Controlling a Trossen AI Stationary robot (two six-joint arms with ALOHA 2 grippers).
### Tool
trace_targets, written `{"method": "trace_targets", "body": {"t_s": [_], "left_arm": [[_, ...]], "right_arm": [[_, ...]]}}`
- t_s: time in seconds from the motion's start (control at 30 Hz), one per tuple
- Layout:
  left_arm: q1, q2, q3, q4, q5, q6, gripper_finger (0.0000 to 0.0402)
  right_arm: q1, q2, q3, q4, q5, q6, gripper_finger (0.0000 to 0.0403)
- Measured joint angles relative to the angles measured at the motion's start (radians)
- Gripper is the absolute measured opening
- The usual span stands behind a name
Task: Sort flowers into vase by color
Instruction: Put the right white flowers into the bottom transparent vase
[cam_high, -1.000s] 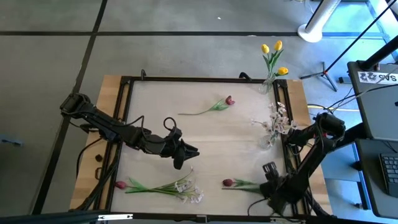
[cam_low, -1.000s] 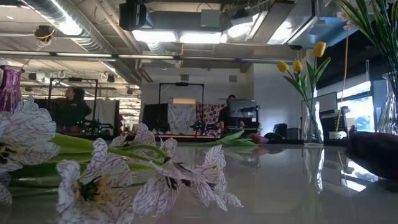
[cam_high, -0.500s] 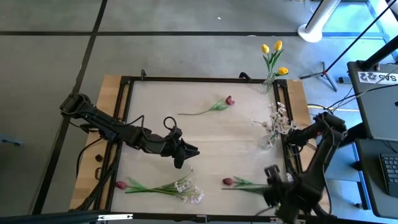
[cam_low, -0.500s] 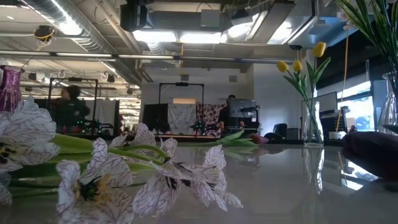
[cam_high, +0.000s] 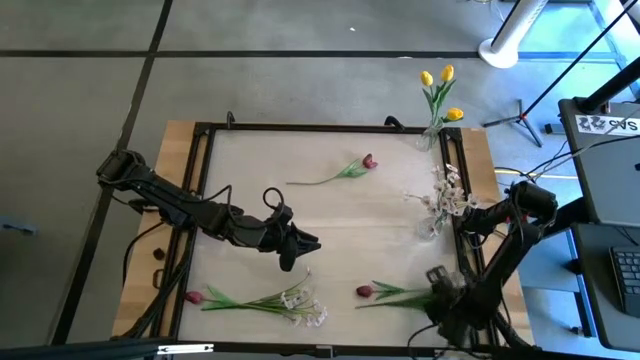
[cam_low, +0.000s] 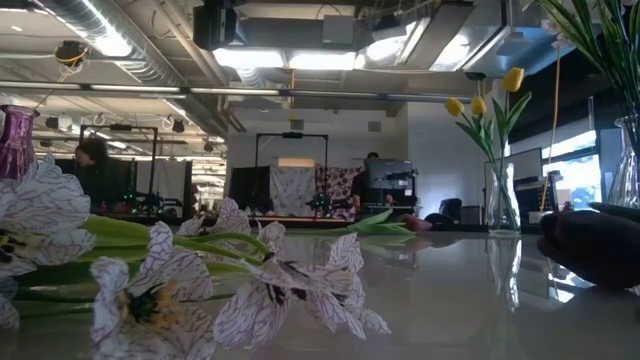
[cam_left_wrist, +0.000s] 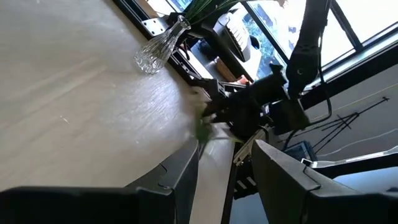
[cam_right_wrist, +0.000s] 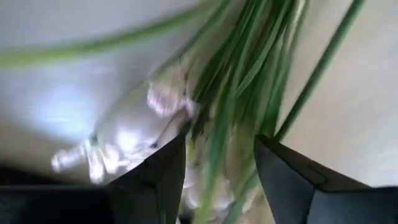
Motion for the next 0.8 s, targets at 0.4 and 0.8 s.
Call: {"method": "trace_targets", "body": {"t_s": [0.4, 0.8], "left_arm": [[-0.015, 0.000, 0.000, 0.000, 0.005, -0.028, 0.0144], [-0.039, 0.000, 0.000, 0.000, -0.014, -0.026, 0.0144]], "right_arm": [[-0.006, -0.002, 0.274, -0.090, 0.344, -0.040, 0.0188], [0.056, -0.002, 0.166, -0.066, 0.222, 1.702, 0.0188]]}}
